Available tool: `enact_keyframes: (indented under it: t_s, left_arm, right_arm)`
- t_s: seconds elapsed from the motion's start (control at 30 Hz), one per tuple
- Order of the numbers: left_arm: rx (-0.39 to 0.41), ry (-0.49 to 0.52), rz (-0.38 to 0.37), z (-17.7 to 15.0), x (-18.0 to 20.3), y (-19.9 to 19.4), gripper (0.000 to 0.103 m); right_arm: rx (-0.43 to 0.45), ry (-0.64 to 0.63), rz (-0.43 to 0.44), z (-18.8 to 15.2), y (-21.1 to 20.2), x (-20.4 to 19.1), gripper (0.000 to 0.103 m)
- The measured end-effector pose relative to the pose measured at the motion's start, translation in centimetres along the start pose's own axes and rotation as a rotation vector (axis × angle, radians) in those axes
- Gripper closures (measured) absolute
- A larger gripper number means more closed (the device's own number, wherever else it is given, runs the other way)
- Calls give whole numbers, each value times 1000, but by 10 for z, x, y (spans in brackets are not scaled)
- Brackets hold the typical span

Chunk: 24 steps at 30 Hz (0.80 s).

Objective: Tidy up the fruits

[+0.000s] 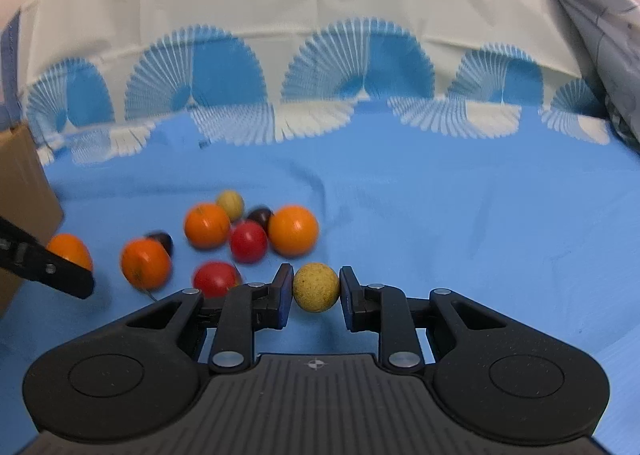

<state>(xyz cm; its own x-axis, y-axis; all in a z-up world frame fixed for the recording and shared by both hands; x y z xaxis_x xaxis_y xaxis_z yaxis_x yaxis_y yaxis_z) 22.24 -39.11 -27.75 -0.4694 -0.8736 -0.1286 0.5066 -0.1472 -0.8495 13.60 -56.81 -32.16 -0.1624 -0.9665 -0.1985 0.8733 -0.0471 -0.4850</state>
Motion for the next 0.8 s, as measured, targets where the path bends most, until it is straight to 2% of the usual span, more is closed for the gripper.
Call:
enact_keyframes:
  t_s: [0.1,0.13,0.17,0.2,0.33,0.4,0.43,0.5,0.53,0.57,0.6,0.67,0.73,0.8]
  left_arm:
    - [49,-10,-14,-4,-9,-31,62]
    - [59,-11,-23,-6,-12,-41,68]
    - [66,-13,-32,-8,-15,-48,95]
    - [72,-10,-43,-9,-17,-52,101]
    - [16,22,-41,-23,-19,-41,101]
    - [-30,27,-10,-31,-20,-21,101]
    - [-80,34,-15,-39,-20,-12,98]
    - [-202,21,-89,-56,-17,-8,81]
    - [-234,17,-119,-67,-17,-14,59]
    - [-240,13,-102,-77,-20,-23,48]
    - [-231,15,-106,-92,-20,-40,46]
    - [-236,69,-173,-129,-12,-66,35]
    - [-276,79,-175,-160,-6,-72,35]
    - [-311,95,-177,-170,0,-63,35]
  right_arm:
    - [41,-18,-16,9,-11,-8,77]
    - [51,-22,-25,12,-14,-11,77]
    - [55,-27,-35,13,-17,-14,77]
    - [49,-36,-50,13,-18,-17,77]
    - [-36,-39,-102,-5,-11,-22,77]
    - [-73,-2,-109,-17,-8,-19,77]
    - [-84,15,-112,-22,-7,-17,77]
    - [-96,35,-122,-29,-10,-12,77]
    - [-96,46,-128,-31,-12,-9,77]
    - [-95,60,-127,-33,-14,-6,77]
    - [-93,76,-126,-32,-16,-3,77]
    - [-79,105,-130,-32,-19,2,77]
    - [-79,118,-125,-34,-19,4,77]
    - [-86,110,-130,-38,-17,3,77]
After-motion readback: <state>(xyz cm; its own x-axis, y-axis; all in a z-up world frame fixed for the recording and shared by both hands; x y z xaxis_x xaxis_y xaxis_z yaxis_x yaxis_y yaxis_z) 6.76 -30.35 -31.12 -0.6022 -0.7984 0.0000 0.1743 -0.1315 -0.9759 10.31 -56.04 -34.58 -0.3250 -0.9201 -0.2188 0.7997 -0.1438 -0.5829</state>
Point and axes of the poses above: each gripper's, at about its wrist camera, not at the fingertips, and y roughly the way its jaws point, x to its right, z to its top, the point moved 10 cm from there along y, roughly the way its jaws point, and after that the axes turned 14 degrees about z, right-handed, at the moved point
